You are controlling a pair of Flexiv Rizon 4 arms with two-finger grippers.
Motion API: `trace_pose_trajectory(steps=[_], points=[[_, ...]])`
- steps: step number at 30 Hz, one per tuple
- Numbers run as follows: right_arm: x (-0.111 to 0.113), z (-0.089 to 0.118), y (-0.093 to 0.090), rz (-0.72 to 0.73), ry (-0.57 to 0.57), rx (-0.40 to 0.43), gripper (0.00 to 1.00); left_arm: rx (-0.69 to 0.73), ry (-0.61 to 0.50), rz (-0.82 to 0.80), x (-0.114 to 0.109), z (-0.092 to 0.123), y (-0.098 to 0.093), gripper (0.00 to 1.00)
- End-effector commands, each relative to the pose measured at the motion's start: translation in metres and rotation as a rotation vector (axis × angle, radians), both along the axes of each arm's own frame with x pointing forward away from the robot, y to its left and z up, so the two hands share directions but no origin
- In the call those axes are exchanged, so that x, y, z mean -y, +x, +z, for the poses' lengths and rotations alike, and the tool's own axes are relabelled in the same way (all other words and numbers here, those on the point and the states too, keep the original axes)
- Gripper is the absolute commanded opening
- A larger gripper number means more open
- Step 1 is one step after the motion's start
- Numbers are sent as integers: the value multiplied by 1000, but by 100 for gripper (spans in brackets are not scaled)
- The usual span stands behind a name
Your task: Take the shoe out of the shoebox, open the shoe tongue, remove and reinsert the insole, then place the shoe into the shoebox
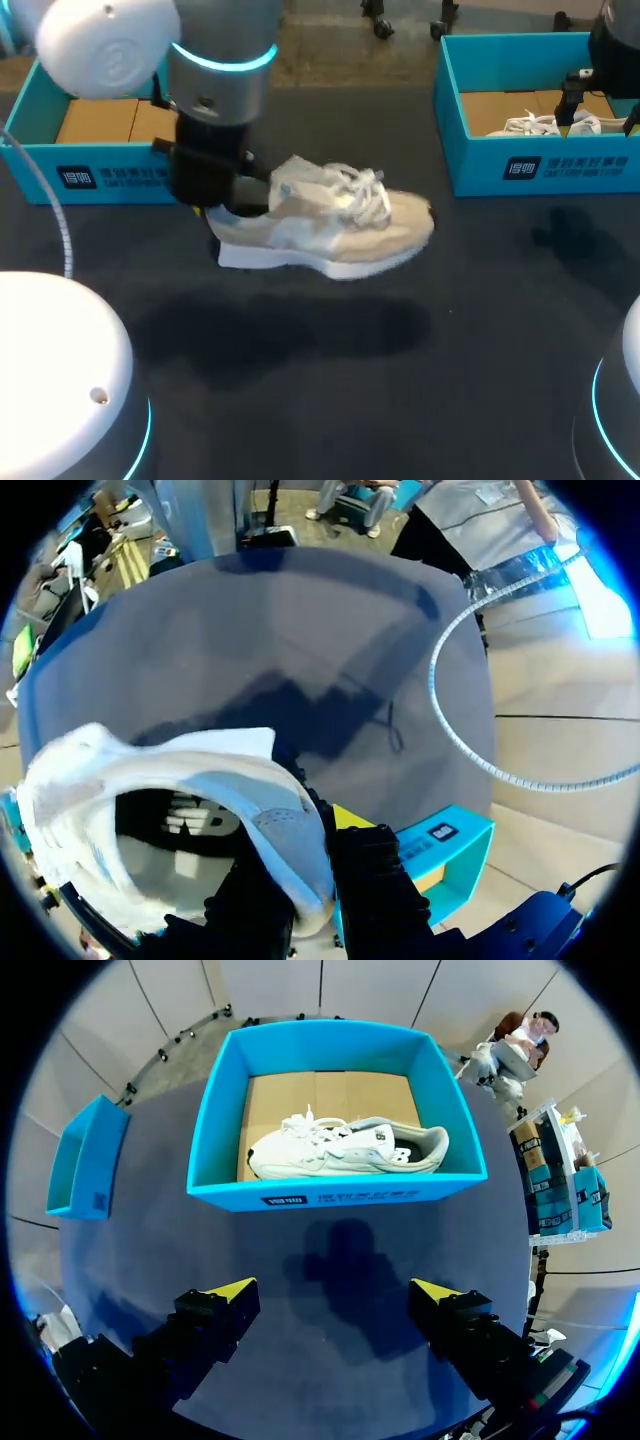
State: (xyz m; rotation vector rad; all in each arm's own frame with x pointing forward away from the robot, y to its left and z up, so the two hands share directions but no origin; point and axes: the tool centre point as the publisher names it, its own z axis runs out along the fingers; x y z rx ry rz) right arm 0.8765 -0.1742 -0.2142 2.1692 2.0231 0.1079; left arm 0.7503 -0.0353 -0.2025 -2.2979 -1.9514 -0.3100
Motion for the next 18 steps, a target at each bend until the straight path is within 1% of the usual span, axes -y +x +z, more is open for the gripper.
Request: trace_pose_trajectory(steps=[1, 4, 5, 9, 11, 15, 18], points=[[1, 0, -1, 0, 2, 2, 100, 0, 34, 24, 23, -8, -4, 0], [1, 0, -1, 0, 2, 2, 100, -18, 44, 35, 32, -11, -8, 0], [1, 0, -1, 0, 2, 2, 100, -14, 42, 51, 37, -13, -12, 0], [1, 0, -1, 0, 2, 2, 100, -23, 43, 48, 44, -14, -18, 0], [1, 0, -1, 0, 2, 2, 100, -28, 44, 58, 51, -13, -22, 0], [1, 0, -1, 0, 2, 2, 100, -30, 46, 69, 62, -15, -23, 0], [1, 0, -1, 0, 2, 2, 100, 9, 46, 92, 65, -16, -23, 0]])
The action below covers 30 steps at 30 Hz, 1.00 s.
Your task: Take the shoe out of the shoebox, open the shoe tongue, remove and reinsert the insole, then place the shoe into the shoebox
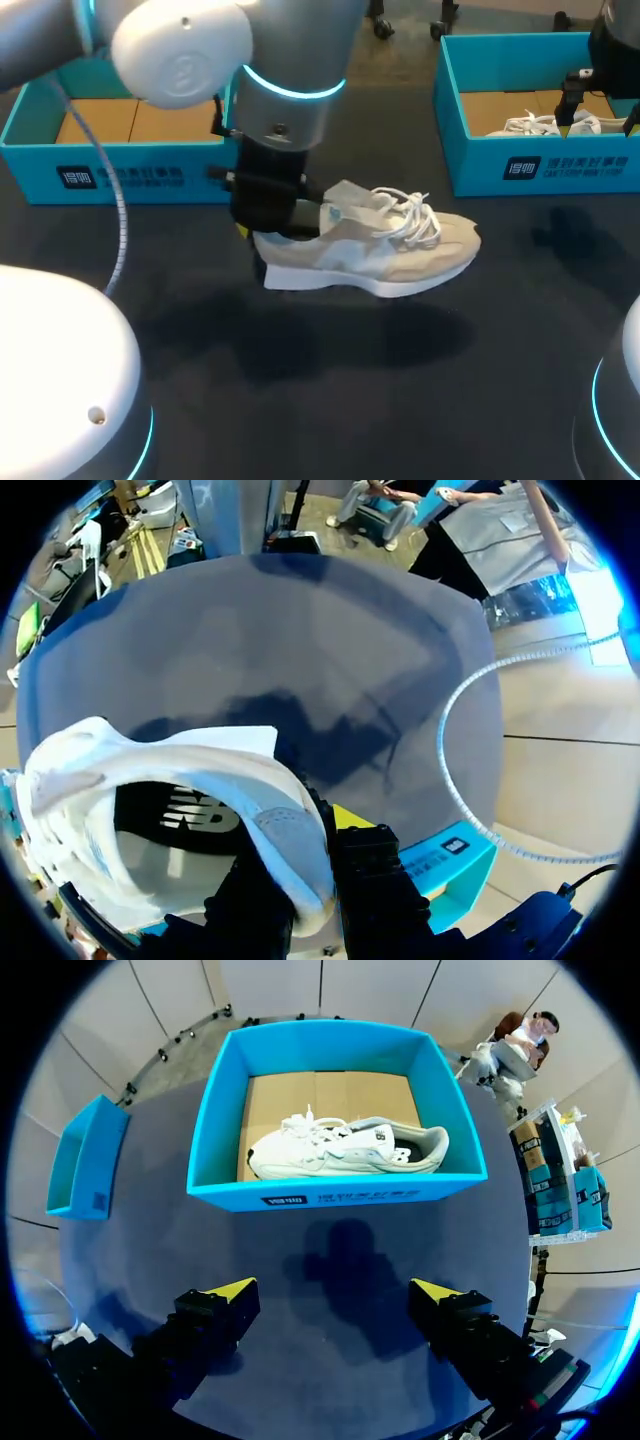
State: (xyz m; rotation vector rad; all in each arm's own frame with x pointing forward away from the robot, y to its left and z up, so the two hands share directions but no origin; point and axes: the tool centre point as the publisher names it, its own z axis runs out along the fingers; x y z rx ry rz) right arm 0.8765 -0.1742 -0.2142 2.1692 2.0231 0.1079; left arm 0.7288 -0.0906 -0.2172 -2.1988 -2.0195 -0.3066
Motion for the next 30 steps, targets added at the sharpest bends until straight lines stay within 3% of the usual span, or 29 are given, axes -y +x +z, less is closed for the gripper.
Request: trace_pose_trajectory(steps=[1, 21, 30], points=[[1, 0, -1, 1, 2, 2, 100, 18, 28, 12, 9, -2, -2, 0], [1, 0, -1, 1, 2, 2, 100, 18, 28, 12, 9, -2, -2, 0], [1, 0, -1, 1, 2, 2, 100, 35, -7, 61, 7, -36, -4, 0]])
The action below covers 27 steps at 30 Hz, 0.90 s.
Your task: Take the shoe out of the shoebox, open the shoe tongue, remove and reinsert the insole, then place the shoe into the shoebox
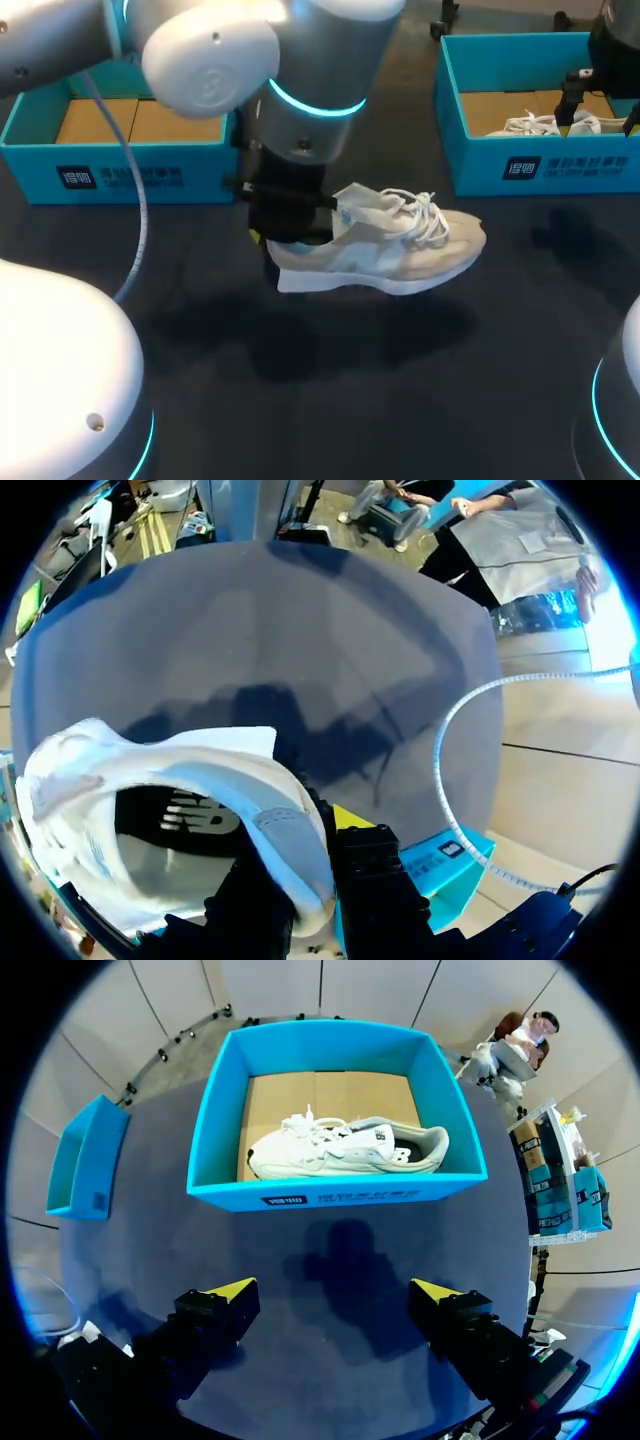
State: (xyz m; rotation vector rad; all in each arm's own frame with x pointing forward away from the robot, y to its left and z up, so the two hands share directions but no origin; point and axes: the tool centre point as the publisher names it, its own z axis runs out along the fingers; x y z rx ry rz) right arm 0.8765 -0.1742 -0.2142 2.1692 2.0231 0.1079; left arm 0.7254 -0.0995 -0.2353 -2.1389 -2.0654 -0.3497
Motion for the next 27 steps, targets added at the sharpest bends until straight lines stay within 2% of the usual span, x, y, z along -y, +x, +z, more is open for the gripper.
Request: trace_pose_trajectory(steps=[1, 7, 15, 27], points=[[1, 0, -1, 1, 2, 2, 100, -5, -37, 21, -1, -23, 0, 0], [1, 0, -1, 1, 2, 2, 100, -5, -53, 19, 5, -46, 2, 0], [1, 0, -1, 1, 2, 2, 100, 23, -45, 8, 8, -88, 10, 0], [1, 0, -1, 1, 2, 2, 100, 49, -22, -10, 9, -120, 18, 0]])
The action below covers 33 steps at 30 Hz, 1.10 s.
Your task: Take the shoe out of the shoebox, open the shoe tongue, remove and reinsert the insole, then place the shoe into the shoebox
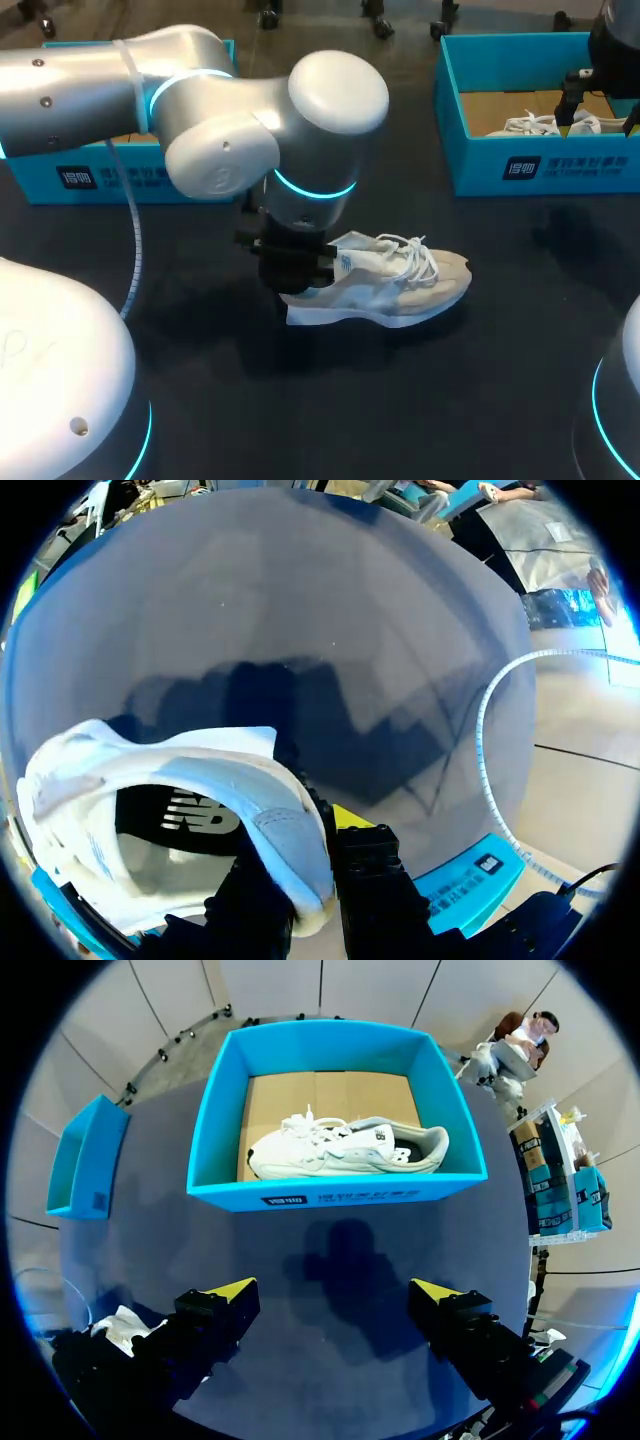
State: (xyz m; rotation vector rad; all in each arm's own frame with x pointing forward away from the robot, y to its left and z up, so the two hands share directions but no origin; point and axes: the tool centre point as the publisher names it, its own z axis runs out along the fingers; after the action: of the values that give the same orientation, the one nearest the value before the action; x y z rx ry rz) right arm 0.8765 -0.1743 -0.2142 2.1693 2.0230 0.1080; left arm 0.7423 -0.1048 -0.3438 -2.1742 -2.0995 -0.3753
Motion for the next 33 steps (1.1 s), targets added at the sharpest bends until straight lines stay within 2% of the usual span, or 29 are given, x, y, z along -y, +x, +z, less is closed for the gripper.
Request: trace_pose_trajectory(steps=[1, 7, 16, 17, 19, 20, 21, 22, 23, 24, 28, 33], points=[[0, 0, -1, 1, 2, 2, 100, 4, 14, -6, 5, -16, 1, 0], [0, 0, -1, 1, 2, 2, 100, -2, 31, -7, 11, -29, -2, 0], [0, 0, -1, 1, 2, 2, 100, -13, 59, 19, 12, -35, -2, 0], [0, 0, -1, 1, 2, 2, 100, -12, 60, 20, 12, -36, -2, 4], [0, 0, -1, 1, 2, 2, 100, -5, 64, 25, 12, -37, -2, 35], [0, 0, -1, 1, 2, 2, 100, -8, 64, 28, 12, -36, -3, 45], [0, 0, -1, 1, 2, 2, 100, -8, 64, 28, 12, -36, -3, 49], [0, 0, -1, 1, 2, 2, 100, -9, 64, 29, 11, -35, -3, 65], [0, 0, -1, 1, 2, 2, 100, -15, 65, 33, 11, -33, -5, 87], [0, 0, -1, 1, 2, 2, 100, -17, 59, 37, 11, -31, -6, 100], [0, 0, -1, 1, 2, 2, 100, -26, 39, 40, 9, -23, -10, 100], [0, 0, -1, 1, 2, 2, 100, -86, 1, 81, 4, 0, -12, 100]])
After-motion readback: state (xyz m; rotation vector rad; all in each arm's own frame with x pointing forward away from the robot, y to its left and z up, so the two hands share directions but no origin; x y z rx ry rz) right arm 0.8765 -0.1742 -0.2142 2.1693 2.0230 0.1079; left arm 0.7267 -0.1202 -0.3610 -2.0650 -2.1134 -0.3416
